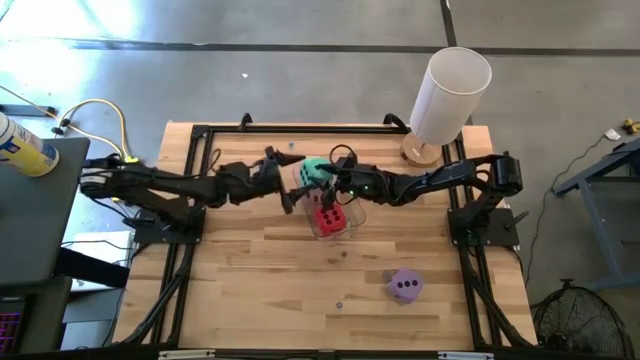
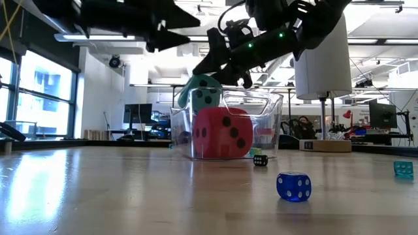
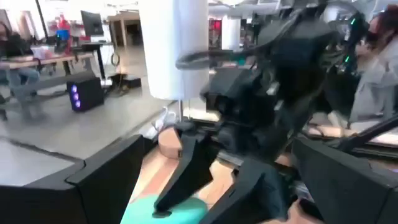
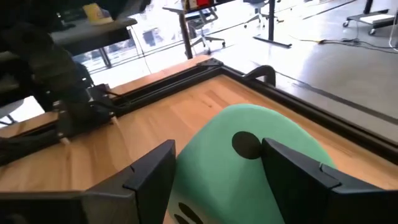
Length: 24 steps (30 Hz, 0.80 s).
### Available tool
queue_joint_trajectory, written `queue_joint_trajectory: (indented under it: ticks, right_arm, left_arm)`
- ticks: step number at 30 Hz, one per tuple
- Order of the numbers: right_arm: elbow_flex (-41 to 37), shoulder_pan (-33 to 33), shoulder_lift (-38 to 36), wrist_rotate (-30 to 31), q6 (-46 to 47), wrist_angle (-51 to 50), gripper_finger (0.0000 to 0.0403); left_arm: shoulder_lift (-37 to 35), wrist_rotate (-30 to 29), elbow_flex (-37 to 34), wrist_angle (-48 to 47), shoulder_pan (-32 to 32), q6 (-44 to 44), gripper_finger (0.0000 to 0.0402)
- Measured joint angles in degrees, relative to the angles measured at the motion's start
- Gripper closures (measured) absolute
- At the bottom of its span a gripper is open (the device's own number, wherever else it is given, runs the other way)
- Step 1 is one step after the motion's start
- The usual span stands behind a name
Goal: Pick & Place Dice
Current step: Put the large blue dice into the transparent bin
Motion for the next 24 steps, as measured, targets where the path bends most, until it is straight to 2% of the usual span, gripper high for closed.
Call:
queue_joint_trajectory:
  ticks: [7, 11, 16, 24]
  right_arm:
    - [0.0, 0.8, 0.0, -0.3, -1.0, 0.2, 0.0171]
    - [-0.2, 1.7, -0.6, 0.9, -4.2, 0.2, 0.0171]
    - [-0.3, 3.3, -1.8, 1.6, -6.6, -0.1, 0.0171]
    - [-0.4, 3.8, -1.8, 2.3, -7.9, 1.6, 0.0171]
  left_arm:
    - [-9.7, -0.7, -0.3, -1.9, -6.6, 6.7, 0.0003]
    - [-13.4, -3.6, -0.6, -6.3, -10.6, 7.3, 0.0003]
    - [-14.4, -7.2, -0.5, -9.7, -14.3, 7.8, 0.0003]
    - [-12.8, -8.8, -0.7, -16.7, -16.2, 3.2, 0.0003]
